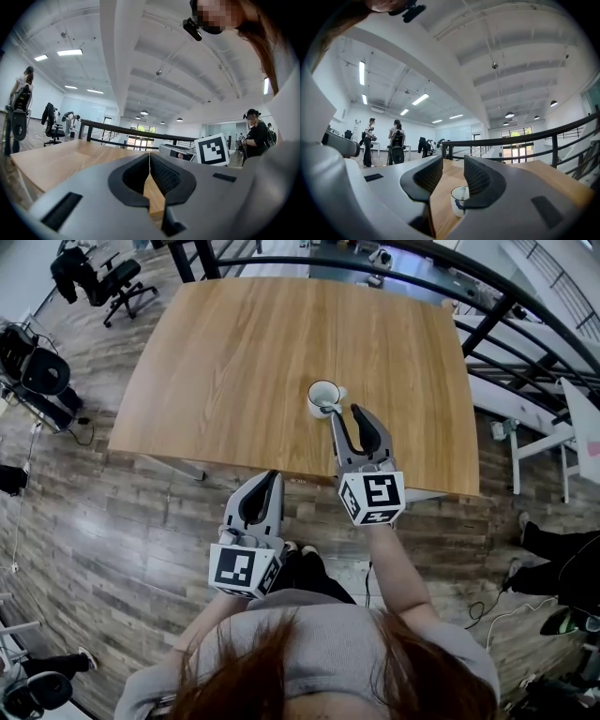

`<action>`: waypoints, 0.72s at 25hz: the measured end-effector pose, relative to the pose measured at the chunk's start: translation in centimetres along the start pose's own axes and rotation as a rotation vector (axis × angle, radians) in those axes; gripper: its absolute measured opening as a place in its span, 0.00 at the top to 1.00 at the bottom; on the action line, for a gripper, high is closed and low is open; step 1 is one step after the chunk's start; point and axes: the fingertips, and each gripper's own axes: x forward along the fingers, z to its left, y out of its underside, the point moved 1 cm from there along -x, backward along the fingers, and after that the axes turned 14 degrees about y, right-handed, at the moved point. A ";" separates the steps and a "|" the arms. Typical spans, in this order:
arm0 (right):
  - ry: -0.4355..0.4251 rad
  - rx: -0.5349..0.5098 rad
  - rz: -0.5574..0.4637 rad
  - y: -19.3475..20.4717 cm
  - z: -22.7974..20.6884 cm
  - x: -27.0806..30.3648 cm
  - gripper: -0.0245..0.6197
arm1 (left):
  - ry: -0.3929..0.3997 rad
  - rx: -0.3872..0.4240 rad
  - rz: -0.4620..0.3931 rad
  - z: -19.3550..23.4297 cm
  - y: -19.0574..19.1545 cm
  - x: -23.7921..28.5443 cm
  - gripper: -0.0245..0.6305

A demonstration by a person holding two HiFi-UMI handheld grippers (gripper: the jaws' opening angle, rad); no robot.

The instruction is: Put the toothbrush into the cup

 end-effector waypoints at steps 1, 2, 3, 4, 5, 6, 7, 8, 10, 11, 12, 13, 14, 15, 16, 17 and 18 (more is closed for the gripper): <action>-0.003 0.002 -0.008 -0.6 0.1 -0.8 0.76 | 0.009 0.003 -0.006 -0.3 -0.2 0.1 0.95; -0.008 0.004 -0.012 -1.1 0.2 -1.6 0.77 | 0.019 0.006 -0.012 -0.7 -0.4 0.2 0.95; -0.014 0.006 -0.012 -1.5 0.3 -2.4 0.77 | 0.029 0.011 -0.017 -1.0 -0.6 0.3 0.95; -0.021 0.009 -0.010 -2.0 0.4 -3.2 0.77 | 0.040 0.015 -0.023 -1.4 -0.8 0.5 0.95; -0.026 0.011 -0.009 -2.5 0.5 -4.0 0.77 | 0.051 0.017 -0.029 -1.8 -1.0 0.6 0.95; -0.029 0.013 -0.011 -3.0 0.6 -4.9 0.77 | 0.063 0.019 -0.034 -2.2 -1.2 0.8 0.95; -0.031 0.016 -0.018 -3.5 0.6 -5.7 0.77 | 0.075 0.021 -0.038 -2.6 -1.3 1.0 0.95; -0.032 0.018 -0.029 -4.1 0.7 -6.5 0.77 | 0.086 0.023 -0.043 -2.9 -1.5 1.2 0.95; -0.028 0.019 -0.050 -5.2 0.7 -7.9 0.77 | 0.107 0.028 -0.053 -3.5 -1.9 1.6 0.95; -0.024 0.011 -0.057 -5.7 0.7 -8.6 0.77 | 0.117 0.030 -0.058 -3.9 -2.1 1.7 0.95; -0.020 -0.006 -0.062 -6.1 0.7 -9.3 0.77 | 0.127 0.033 -0.063 -4.2 -2.3 1.8 0.95; -0.018 -0.028 -0.064 -6.4 0.8 -9.8 0.77 | 0.136 0.036 -0.067 -4.5 -2.5 2.0 0.95; -0.019 -0.051 -0.065 -6.6 1.0 -10.3 0.77 | 0.144 0.039 -0.071 -4.8 -2.7 2.1 0.95; -0.020 -0.065 -0.062 -6.6 1.1 -10.7 0.77 | 0.151 0.042 -0.073 -5.1 -2.8 2.2 0.95; -0.019 -0.068 -0.055 -6.6 1.1 -11.0 0.77 | 0.157 0.045 -0.074 -5.4 -2.9 2.3 0.95; -0.017 -0.067 -0.049 -6.5 1.2 -11.3 0.77 | 0.162 0.048 -0.076 -5.7 -3.1 2.3 0.95; -0.016 -0.065 -0.044 -6.4 1.2 -11.6 0.78 | 0.166 0.050 -0.078 -5.9 -3.2 2.4 0.95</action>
